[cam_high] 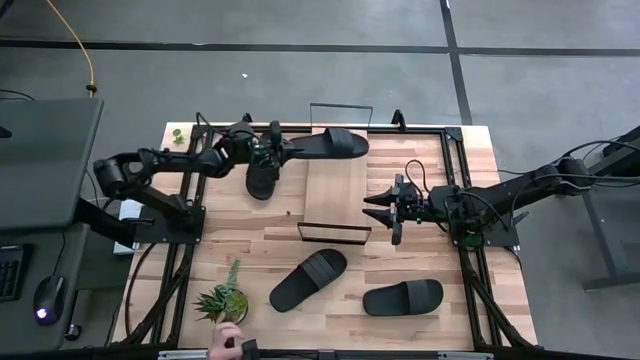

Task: Pick and place slides into the shelf
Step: Put the top right black slide on the shelf

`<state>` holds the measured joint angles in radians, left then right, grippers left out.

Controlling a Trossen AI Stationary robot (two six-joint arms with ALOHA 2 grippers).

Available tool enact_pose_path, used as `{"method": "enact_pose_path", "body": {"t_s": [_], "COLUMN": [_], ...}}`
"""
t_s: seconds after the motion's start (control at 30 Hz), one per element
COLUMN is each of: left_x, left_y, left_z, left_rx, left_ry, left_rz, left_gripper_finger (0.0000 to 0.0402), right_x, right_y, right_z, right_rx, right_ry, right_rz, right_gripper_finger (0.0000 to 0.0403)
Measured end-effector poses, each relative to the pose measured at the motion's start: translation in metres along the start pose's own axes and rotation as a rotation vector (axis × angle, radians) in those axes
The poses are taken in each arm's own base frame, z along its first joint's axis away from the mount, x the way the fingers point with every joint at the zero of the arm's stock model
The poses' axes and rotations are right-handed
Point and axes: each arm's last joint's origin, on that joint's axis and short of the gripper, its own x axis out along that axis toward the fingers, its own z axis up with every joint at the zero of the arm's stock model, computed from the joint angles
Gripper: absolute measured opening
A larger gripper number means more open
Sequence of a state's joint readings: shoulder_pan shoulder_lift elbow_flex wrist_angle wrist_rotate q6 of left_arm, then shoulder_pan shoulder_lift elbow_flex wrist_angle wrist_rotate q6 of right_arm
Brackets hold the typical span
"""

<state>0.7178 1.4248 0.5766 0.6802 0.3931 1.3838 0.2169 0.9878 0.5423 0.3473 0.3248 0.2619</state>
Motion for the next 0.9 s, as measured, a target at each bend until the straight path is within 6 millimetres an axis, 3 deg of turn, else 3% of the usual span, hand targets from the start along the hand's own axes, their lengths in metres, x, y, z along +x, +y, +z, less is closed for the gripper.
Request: {"method": "enact_pose_path", "body": {"t_s": [0.23, 0.53, 0.9], "left_x": [0.008, 0.036, 0.064], "left_y": [0.008, 0.009, -0.004], "left_z": [-0.021, -0.044, -0.068], "left_rx": [-0.034, -0.046, -0.042], "left_ry": [-0.056, -0.084, -0.069], "left_rz": [0.004, -0.023, -0.086], "left_gripper_finger": [0.0043, 0.0043, 0.0043], "right_x": [0.000, 0.000, 0.012], "right_y": [0.000, -0.001, 0.000], "right_z": [0.000, -0.001, -0.015], "right_rx": [0.000, 0.012, 0.054], "right_ry": [-0.003, 0.003, 0.070], "right_rz": [-0.015, -0.016, -0.036], "right_gripper_finger": [0.0140, 0.0140, 0.0140]}}
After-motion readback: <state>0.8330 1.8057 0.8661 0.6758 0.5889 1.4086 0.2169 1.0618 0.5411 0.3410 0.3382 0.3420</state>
